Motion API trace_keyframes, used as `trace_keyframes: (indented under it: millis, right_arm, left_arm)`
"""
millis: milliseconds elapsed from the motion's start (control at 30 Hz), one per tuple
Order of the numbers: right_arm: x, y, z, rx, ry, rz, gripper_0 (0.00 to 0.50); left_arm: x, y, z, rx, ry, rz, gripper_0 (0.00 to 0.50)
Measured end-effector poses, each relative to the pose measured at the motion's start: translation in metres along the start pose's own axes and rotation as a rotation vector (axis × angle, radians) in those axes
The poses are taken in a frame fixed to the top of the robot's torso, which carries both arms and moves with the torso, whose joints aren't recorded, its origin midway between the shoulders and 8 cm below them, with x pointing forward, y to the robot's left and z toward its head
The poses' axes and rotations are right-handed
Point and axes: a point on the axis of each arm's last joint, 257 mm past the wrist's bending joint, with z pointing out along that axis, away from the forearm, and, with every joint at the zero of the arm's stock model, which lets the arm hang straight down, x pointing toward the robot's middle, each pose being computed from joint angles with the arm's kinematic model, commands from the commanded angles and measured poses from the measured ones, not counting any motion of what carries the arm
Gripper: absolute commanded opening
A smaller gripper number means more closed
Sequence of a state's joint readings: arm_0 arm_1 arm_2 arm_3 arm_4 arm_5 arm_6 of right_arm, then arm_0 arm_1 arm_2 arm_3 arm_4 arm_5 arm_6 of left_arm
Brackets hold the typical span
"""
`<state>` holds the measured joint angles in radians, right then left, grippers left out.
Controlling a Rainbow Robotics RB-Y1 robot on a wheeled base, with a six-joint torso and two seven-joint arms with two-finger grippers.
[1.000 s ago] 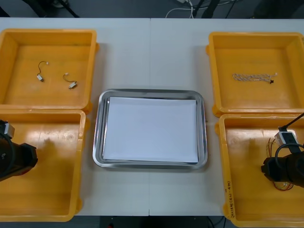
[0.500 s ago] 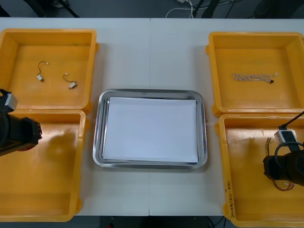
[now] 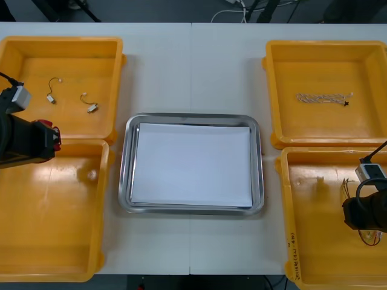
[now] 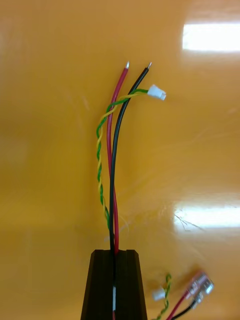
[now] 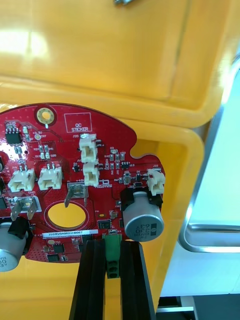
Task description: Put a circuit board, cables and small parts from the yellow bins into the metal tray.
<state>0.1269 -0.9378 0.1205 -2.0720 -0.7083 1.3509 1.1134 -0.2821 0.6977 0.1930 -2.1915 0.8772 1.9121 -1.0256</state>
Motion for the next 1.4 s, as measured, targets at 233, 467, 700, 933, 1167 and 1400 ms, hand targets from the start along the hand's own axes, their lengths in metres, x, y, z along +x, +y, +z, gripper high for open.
trace_keyframes:
  millis: [233, 467, 700, 933, 1167, 1400]
  right_arm:
    - [-0.014, -0.004, -0.027, -0.017, 0.031, 0.045, 0.0]
    - [-0.028, -0.012, -0.065, -0.032, 0.059, 0.007, 0.0]
    - [-0.038, -0.021, -0.107, -0.054, 0.087, 0.033, 0.0]
    - [-0.057, -0.028, -0.136, -0.059, 0.054, 0.046, 0.0]
    - [-0.065, -0.033, -0.149, -0.05, 0.032, 0.033, 0.0]
    - [-0.074, -0.039, -0.164, -0.033, 0.013, 0.012, 0.0]
  left_arm:
    - [-0.004, -0.03, 0.001, 0.006, 0.013, 0.113, 0.0]
    - [0.002, -0.063, 0.007, 0.025, 0.043, 0.221, 0.0]
    - [0.014, -0.093, 0.012, 0.042, 0.087, 0.21, 0.0]
    - [0.026, -0.109, 0.018, 0.028, 0.119, 0.198, 0.0]
    - [0.036, -0.12, 0.028, -0.011, 0.132, 0.282, 0.001]
    - [0.043, -0.132, 0.036, -0.03, 0.157, 0.339, 0.0]
